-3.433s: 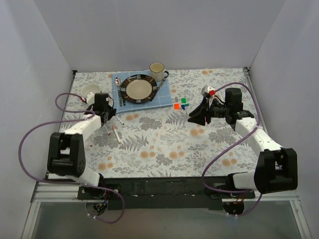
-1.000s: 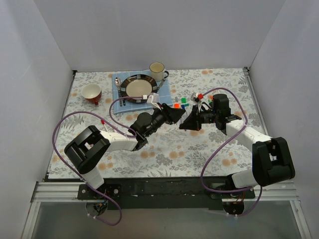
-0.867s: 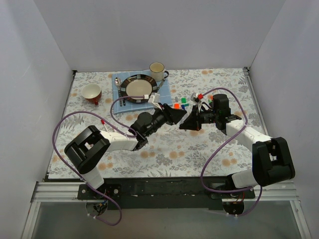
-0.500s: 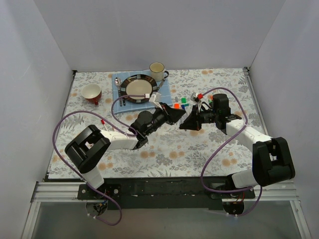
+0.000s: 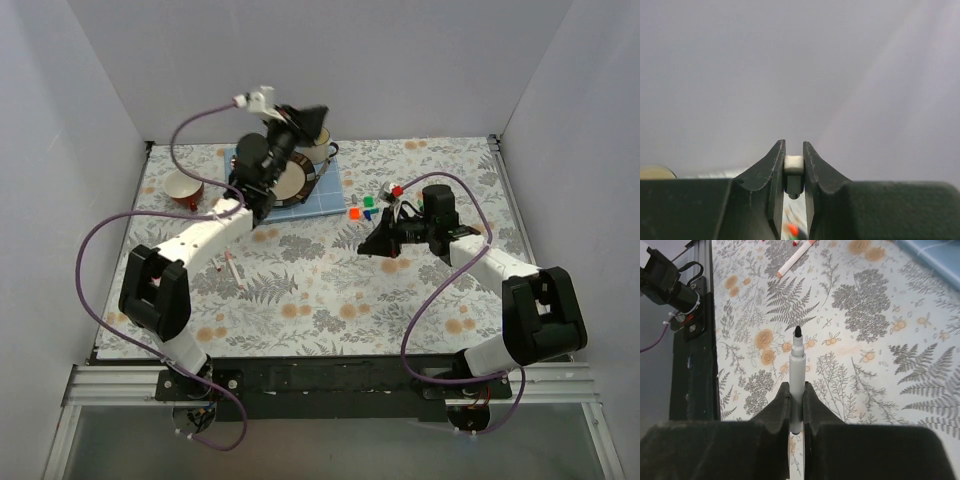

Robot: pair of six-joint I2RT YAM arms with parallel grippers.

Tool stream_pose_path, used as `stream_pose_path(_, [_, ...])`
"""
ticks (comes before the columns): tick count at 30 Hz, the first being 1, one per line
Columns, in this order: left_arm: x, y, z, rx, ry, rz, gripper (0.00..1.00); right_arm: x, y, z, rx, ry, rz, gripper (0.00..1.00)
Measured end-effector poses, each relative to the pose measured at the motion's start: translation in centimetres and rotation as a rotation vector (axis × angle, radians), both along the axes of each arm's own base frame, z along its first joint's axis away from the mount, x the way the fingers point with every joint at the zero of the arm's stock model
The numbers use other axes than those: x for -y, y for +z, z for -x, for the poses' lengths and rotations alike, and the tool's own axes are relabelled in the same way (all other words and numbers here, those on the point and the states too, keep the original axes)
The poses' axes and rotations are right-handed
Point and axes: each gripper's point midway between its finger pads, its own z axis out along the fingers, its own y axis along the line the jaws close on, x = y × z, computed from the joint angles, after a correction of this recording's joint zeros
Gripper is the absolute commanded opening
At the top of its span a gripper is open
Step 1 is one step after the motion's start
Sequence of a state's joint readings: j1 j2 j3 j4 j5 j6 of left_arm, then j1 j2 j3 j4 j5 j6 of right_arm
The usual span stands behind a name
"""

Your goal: Open the pen caps

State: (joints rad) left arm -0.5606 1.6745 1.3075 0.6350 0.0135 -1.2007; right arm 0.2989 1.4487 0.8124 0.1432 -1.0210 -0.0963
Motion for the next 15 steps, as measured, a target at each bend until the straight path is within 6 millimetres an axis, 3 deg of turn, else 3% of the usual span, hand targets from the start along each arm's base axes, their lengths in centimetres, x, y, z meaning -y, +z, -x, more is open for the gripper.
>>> stream_pose_path(2, [-4.7, 5.2, -2.1, 0.093, 0.12, 0.052, 0.0, -0.2, -1.0, 0.8, -0.041, 0.021, 0.01, 0.01])
stream_pose_path(3, [-6.5, 6.9, -2.5, 0.121, 0.159, 0.068, 0.0, -0.1, -1.3, 1.0, -0.051, 0.025, 0.015, 0.01])
stream_pose_path(5, [-8.5, 8.5, -2.2, 0.143, 0.195, 0.083, 0.0, 0.0, -1.5, 1.0, -0.049, 0.021, 0.024, 0.01])
stream_pose_path(7, [-8.3, 8.3, -1.4, 0.125, 0.16, 0.079, 0.0, 0.6, -1.9, 0.5, -0.044, -0.008, 0.048, 0.01])
stream_pose_path(10, [-5.8, 4.2, 0.4, 0.013, 0.018, 0.042, 0.0, 2.7, -2.8, -1.6, -0.024, -0.12, 0.118, 0.01])
stream_pose_path(12, [-3.9, -0.8, 1.6, -0.117, -0.093, 0.011, 0.0, 4.7, -3.0, -3.5, 0.001, -0.209, 0.166, 0.01])
stream_pose_path(15, [-1.2, -9.8, 3.5, -0.36, -0.212, -0.051, 0.0, 7.4, -3.0, -5.8, 0.035, -0.315, 0.233, 0.01])
